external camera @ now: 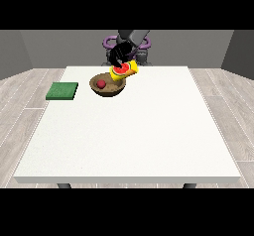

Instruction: Pick the cup and pour the ball into the bowl, then pick the bowl and place it on the pad

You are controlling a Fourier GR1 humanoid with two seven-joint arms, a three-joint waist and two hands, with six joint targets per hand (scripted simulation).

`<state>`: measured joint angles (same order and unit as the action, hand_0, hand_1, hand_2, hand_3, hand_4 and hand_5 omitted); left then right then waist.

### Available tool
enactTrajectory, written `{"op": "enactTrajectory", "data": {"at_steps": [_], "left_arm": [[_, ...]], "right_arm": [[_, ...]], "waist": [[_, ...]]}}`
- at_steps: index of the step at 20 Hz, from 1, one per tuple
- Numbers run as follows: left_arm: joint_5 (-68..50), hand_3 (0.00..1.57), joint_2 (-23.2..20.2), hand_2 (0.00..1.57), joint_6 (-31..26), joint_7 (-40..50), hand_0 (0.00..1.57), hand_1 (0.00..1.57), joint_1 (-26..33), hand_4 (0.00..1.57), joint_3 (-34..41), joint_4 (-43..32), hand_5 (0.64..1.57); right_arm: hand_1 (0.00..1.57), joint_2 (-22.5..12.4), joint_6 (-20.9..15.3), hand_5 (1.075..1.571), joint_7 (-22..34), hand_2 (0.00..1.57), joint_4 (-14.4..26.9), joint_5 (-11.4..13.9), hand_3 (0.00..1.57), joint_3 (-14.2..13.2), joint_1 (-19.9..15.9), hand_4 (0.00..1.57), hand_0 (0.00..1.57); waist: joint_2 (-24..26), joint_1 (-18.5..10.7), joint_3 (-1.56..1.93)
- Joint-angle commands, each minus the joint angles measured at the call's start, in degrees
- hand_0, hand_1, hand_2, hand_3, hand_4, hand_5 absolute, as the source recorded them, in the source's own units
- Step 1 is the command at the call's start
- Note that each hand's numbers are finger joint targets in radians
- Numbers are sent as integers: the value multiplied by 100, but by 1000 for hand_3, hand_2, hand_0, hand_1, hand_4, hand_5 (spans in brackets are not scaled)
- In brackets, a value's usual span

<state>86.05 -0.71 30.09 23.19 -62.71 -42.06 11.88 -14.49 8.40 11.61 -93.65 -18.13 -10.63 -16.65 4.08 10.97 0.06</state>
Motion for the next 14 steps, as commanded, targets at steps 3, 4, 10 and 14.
{"op": "enactTrajectory", "data": {"at_steps": [3,4,10,14], "left_arm": [[-524,1571,-8,1571,338,-278,1499,1499,430,1009,540,657,1520],[-1003,1571,-74,1571,539,-351,1424,1424,575,944,959,746,1510],[-2904,1571,-811,1571,1114,-1331,1186,1186,861,736,2574,1501,1570],[-3995,1571,-985,1571,1716,-2557,1211,1211,1889,933,3205,2022,1571]], "right_arm": [[0,-12,-71,1564,-165,0,93,43,0,-207,225,360,0],[0,-59,-74,1564,-22,0,-13,-40,0,-229,176,360,0],[0,24,-76,1564,-137,0,-285,98,0,-144,597,364,0],[0,153,-57,1565,-223,0,-703,-11,0,-89,681,397,0]], "waist": [[87,-416,-9],[96,-390,-18],[119,-502,-39],[-322,-429,-53]]}}
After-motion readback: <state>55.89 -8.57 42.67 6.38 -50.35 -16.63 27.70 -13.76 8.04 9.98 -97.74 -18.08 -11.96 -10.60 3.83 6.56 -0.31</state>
